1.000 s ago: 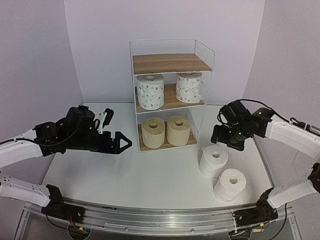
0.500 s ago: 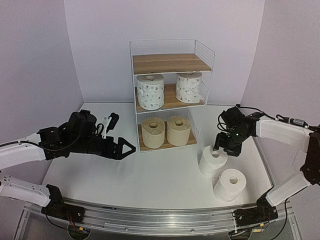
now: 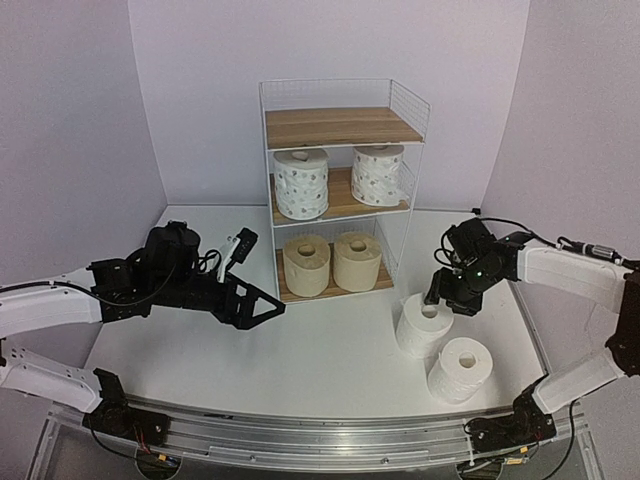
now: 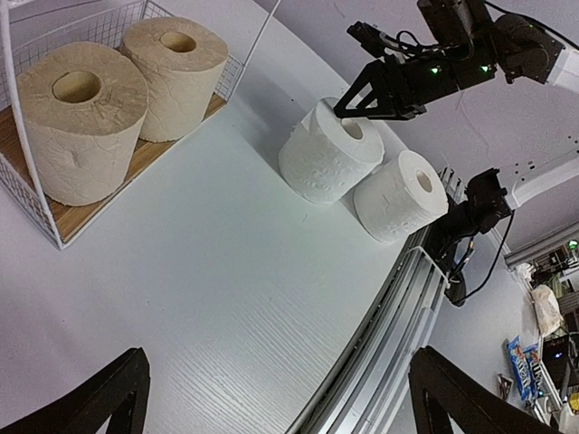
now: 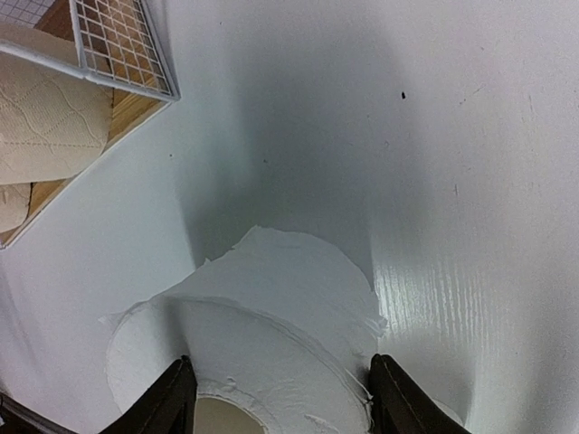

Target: Place and organize the paper towels onto the shelf

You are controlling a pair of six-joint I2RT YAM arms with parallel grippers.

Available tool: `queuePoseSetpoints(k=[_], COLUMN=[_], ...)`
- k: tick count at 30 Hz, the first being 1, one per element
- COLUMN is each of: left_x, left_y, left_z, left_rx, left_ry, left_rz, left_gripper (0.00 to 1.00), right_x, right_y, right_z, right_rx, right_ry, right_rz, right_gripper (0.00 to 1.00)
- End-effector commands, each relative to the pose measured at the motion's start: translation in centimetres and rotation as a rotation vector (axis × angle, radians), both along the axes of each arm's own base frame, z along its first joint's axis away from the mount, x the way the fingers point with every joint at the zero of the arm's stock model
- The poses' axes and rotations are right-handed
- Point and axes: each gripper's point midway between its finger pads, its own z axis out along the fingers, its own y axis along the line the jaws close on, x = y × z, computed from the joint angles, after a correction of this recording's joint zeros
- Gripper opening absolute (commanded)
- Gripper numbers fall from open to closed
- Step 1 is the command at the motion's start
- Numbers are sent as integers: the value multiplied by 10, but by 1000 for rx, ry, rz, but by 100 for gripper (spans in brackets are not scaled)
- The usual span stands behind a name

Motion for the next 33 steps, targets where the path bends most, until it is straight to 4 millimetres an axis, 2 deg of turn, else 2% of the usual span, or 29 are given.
queuePoseSetpoints(k=[1,8,13,15,17,19,21,24,26,29,33], left_x=[-1,2,7,6,5,6,6,6,6,6,5], left_y=[-14,-13,-11,-12,-13,-14,-15,-17,-18,-19,-21], left_z=[14,13,8,5,2,-1,-3,-3,-4,-5,-6], left_rx=[-44,-41,-27,-27,-24,-18,-18,-23,-24,-25,-24], left_ry=[-47,-57,-47,-39,-30,-22,-18,-15,-13,-9,-6], left_rz=[-66,-52,-19,-25,-29,-31,-32,-35,-37,-39,-53], left_gripper=[100,100,100,100,100,100,100,100,100,100,100], right_x=[-33,-46,-46,-46,-49,-52,-53,-57,-63,-70,-72], right_y=[4,19,33,40,46,48,49,47,46,40,34], right_z=[-3,-5,1,6,11,15,19,21,20,13,-3], right_rx=[42,117,176,204,237,254,259,263,273,257,220], right_ry=[82,126,123,113,107,98,82,73,80,92,135], right_rz=[81,173,246,281,327,357,373,383,381,365,356], right_gripper=[63,65,64,70,84,93,96,95,90,80,73])
